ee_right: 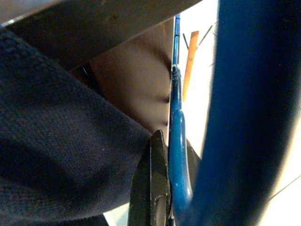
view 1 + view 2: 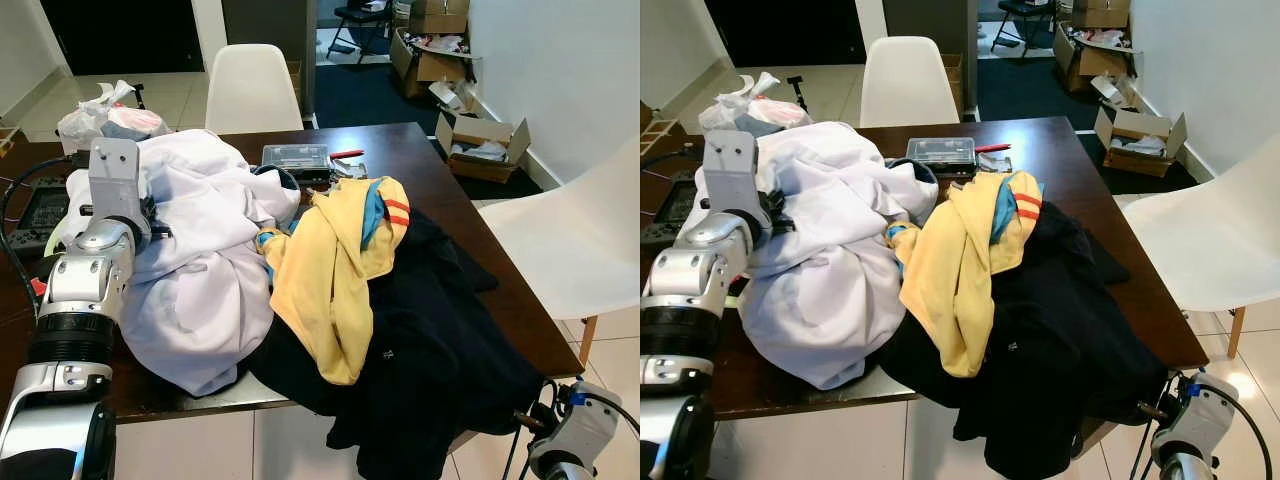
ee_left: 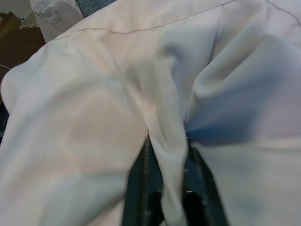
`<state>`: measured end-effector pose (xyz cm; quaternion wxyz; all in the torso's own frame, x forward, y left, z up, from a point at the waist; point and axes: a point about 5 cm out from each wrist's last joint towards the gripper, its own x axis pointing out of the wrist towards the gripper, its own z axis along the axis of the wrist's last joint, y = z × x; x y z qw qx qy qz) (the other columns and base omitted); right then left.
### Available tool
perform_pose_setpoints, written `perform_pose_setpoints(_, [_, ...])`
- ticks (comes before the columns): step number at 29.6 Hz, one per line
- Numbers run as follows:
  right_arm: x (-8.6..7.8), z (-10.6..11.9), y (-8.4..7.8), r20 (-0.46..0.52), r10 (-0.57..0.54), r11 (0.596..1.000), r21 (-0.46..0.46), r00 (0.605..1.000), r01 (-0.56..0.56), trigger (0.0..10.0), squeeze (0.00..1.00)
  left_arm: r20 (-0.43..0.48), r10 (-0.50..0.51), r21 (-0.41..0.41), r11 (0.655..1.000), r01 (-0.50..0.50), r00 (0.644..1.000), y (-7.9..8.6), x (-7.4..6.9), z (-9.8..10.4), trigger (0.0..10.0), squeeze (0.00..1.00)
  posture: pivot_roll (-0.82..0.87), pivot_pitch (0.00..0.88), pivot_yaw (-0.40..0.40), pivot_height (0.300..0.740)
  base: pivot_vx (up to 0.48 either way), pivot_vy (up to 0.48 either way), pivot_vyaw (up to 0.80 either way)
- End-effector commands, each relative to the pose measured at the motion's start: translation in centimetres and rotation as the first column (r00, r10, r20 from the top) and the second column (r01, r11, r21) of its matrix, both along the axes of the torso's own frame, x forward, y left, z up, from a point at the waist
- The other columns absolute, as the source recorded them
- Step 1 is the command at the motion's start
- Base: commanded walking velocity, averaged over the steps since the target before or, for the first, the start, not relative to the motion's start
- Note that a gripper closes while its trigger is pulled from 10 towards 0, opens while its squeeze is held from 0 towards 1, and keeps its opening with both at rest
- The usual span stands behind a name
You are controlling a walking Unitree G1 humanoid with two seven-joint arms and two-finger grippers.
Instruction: Hang hanger
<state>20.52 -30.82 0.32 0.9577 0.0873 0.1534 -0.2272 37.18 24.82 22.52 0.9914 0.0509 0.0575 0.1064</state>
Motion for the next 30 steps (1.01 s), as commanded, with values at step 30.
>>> perform_pose_setpoints(30, [0.3,-0.2,0.4,-0.003,-0.005,1.000,0.007,1.000,0.005,10.0,0.00,0.739,-0.673,0.348,0.340,0.874,-0.033,-9.7,-10.9,26.0,0.0,0.00,0.01,0.102,0.034,0.740,0.000,0.000,0.00])
